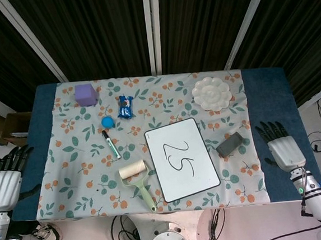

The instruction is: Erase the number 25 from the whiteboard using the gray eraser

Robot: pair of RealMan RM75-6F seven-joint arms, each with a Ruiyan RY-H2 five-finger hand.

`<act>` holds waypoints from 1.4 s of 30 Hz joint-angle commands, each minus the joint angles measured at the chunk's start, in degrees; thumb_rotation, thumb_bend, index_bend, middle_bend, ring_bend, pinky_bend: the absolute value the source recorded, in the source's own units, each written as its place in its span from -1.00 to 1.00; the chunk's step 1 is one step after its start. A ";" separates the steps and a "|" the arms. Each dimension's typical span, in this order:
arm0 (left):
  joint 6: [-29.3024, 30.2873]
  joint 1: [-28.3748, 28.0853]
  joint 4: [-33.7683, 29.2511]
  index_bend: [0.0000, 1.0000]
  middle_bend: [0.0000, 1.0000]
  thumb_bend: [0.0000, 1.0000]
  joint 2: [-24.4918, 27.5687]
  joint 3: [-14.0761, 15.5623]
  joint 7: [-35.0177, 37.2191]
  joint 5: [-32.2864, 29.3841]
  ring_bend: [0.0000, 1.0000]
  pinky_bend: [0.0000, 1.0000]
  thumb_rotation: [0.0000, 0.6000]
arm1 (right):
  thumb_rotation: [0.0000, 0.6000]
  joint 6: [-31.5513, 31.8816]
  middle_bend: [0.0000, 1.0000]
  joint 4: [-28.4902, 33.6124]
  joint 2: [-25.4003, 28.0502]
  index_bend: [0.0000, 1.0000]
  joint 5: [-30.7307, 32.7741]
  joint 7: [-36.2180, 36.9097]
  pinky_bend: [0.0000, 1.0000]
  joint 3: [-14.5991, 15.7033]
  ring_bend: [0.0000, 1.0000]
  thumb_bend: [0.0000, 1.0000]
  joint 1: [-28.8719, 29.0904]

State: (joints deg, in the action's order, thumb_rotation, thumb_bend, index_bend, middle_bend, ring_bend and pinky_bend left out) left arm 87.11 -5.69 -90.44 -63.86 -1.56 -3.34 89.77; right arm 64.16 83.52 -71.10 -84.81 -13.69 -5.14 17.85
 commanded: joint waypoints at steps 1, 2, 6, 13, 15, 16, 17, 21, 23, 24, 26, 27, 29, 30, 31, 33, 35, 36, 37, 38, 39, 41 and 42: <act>-0.10 0.02 -0.17 -0.83 -0.83 -1.00 0.17 0.05 0.01 -0.09 -0.88 -0.67 1.00 | 1.00 -5.25 -1.00 -3.54 -3.45 -1.00 0.45 0.34 -1.00 -1.17 -1.00 -0.80 4.92; -0.27 -0.01 -0.23 -0.83 -0.83 -1.00 0.24 0.08 0.06 -0.17 -0.88 -0.67 1.00 | 1.00 -6.31 -1.00 -4.20 -4.01 -1.00 0.09 1.91 -1.00 -1.07 -1.00 -0.80 5.82; -0.50 -0.02 -0.34 -0.83 -0.83 -1.00 0.24 0.19 -0.17 -0.27 -0.88 -0.67 1.00 | 1.00 -9.97 -1.00 -7.75 -6.23 -1.00 -1.88 6.53 -1.00 -0.30 -1.00 -0.78 9.45; -0.83 0.06 -0.04 -0.83 -0.83 -1.00 0.22 0.25 0.04 -0.74 -0.88 -0.67 1.00 | 1.00 -10.63 -0.83 -11.91 -10.16 -1.00 -3.10 7.74 -0.97 0.43 -0.99 -0.74 12.17; -1.15 -0.04 0.05 -0.83 -0.83 -1.00 0.34 0.19 0.31 -1.03 -0.88 -0.67 1.00 | 1.00 -11.10 -0.80 -12.71 -10.90 -0.98 -3.09 7.91 -0.90 0.66 -0.96 -0.73 12.82; -1.37 -0.09 0.08 -0.83 -0.83 -1.00 0.44 0.17 0.34 -1.20 -0.88 -0.67 1.00 | 1.00 -11.27 -0.79 -12.89 -11.16 -0.96 -3.08 8.11 -0.89 0.75 -0.95 -0.73 13.08; -1.49 -0.15 0.06 -0.83 -0.83 -1.00 0.54 0.14 0.38 -1.28 -0.88 -0.67 1.00 | 1.00 -11.22 -0.78 -13.01 -11.44 -0.93 -3.13 8.49 -0.86 0.79 -0.92 -0.71 13.29; -1.31 -0.17 -0.01 -0.83 -0.83 -1.00 0.77 0.08 0.55 -1.14 -0.88 -0.67 1.00 | 1.00 -9.39 -0.63 -14.13 -12.88 -0.74 -4.05 9.08 -0.64 1.04 -0.72 -0.66 13.78; -1.24 -0.13 -0.07 -0.83 -0.83 -1.00 0.87 0.10 0.56 -1.09 -0.88 -0.67 1.00 | 1.00 -7.94 -0.47 -14.94 -13.54 -0.55 -5.15 9.97 -0.52 1.39 -0.57 -0.65 13.88; -1.18 -0.11 -0.13 -0.83 -0.83 -1.00 0.94 0.12 0.55 -1.02 -0.88 -0.67 1.00 | 1.00 -7.39 -0.41 -15.58 -13.83 -0.46 -5.68 10.42 -0.49 1.67 -0.51 -0.64 14.00; -1.08 -0.05 -0.18 -0.83 -0.83 -1.00 1.03 0.20 0.62 -0.90 -0.88 -0.67 1.00 | 1.00 -7.55 -0.36 -16.23 -13.98 -0.37 -5.75 10.40 -0.46 2.07 -0.47 -0.64 14.24; -1.09 -0.03 -0.19 -0.83 -0.83 -1.00 1.05 0.25 0.64 -0.85 -0.88 -0.67 1.00 | 1.00 -7.81 -0.36 -16.29 -13.97 -0.36 -5.54 10.21 -0.44 2.19 -0.47 -0.64 14.31; -1.13 -0.02 -0.20 -0.83 -0.83 -1.00 1.06 0.34 0.63 -0.78 -0.88 -0.67 1.00 | 1.00 -8.42 -0.36 -16.19 -13.83 -0.35 -5.00 10.01 -0.43 2.39 -0.47 -0.64 14.41; -1.17 -0.02 -0.22 -0.83 -0.83 -1.00 1.05 0.38 0.60 -0.76 -0.88 -0.67 1.00 | 1.00 -8.75 -0.36 -16.11 -13.71 -0.35 -4.67 9.89 -0.43 2.55 -0.47 -0.64 14.45; -1.19 -0.01 -0.23 -0.83 -0.83 -1.00 1.04 0.39 0.60 -0.77 -0.88 -0.67 1.00 | 1.00 -9.00 -0.36 -16.07 -13.62 -0.35 -4.43 9.79 -0.43 2.67 -0.48 -0.64 14.46; -1.19 -0.01 -0.21 -0.83 -0.83 -1.00 0.96 0.39 0.62 -0.78 -0.88 -0.67 1.00 | 1.00 -9.46 -0.36 -16.01 -13.40 -0.35 -3.98 9.77 -0.43 2.93 -0.48 -0.65 14.51; -1.24 -0.02 -0.10 -0.83 -0.83 -1.00 0.82 0.39 0.61 -0.82 -0.88 -0.67 1.00 | 1.00 -9.66 -0.36 -15.95 -13.20 -0.35 -3.72 9.98 -0.43 3.10 -0.49 -0.65 14.57; -1.34 -0.06 -0.04 -0.83 -0.83 -1.00 0.76 0.40 0.58 -0.85 -0.88 -0.67 1.00 | 1.00 -9.65 -0.37 -15.96 -13.11 -0.35 -3.62 10.14 -0.44 3.18 -0.50 -0.65 14.59; -1.41 -0.09 -0.03 -0.83 -0.83 -1.00 0.72 0.42 0.54 -0.85 -0.88 -0.67 1.00 | 1.00 -9.59 -0.37 -16.00 -13.07 -0.35 -3.59 10.30 -0.44 3.23 -0.50 -0.65 14.62; -1.44 -0.12 0.00 -0.83 -0.83 -1.00 0.69 0.41 0.51 -0.84 -0.88 -0.67 1.00 | 1.00 -9.54 -0.37 -16.02 -13.03 -0.35 -3.58 10.47 -0.45 3.29 -0.50 -0.65 14.65; -1.47 -0.15 0.03 -0.83 -0.83 -1.00 0.63 0.38 0.49 -0.86 -0.88 -0.67 1.00 | 1.00 -9.45 -0.37 -16.11 -13.00 -0.35 -3.61 10.70 -0.46 3.37 -0.50 -0.65 14.71; -1.53 -0.18 0.05 -0.83 -0.83 -1.00 0.57 0.38 0.50 -0.89 -0.88 -0.67 1.00 | 1.00 -9.50 -0.37 -16.27 -13.00 -0.35 -3.64 11.01 -0.46 3.56 -0.50 -0.65 14.82; -1.56 -0.20 0.06 -0.83 -0.83 -1.00 0.55 0.39 0.47 -0.89 -0.88 -0.67 1.00 | 1.00 -9.61 -0.37 -16.32 -12.97 -0.35 -3.65 11.17 -0.46 3.71 -0.50 -0.65 14.92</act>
State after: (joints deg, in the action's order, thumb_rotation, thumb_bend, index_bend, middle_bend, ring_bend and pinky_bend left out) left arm 85.55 -5.89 -90.37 -63.32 -1.17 -2.88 88.88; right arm 54.59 67.24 -84.09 -88.45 -2.57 -1.49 32.73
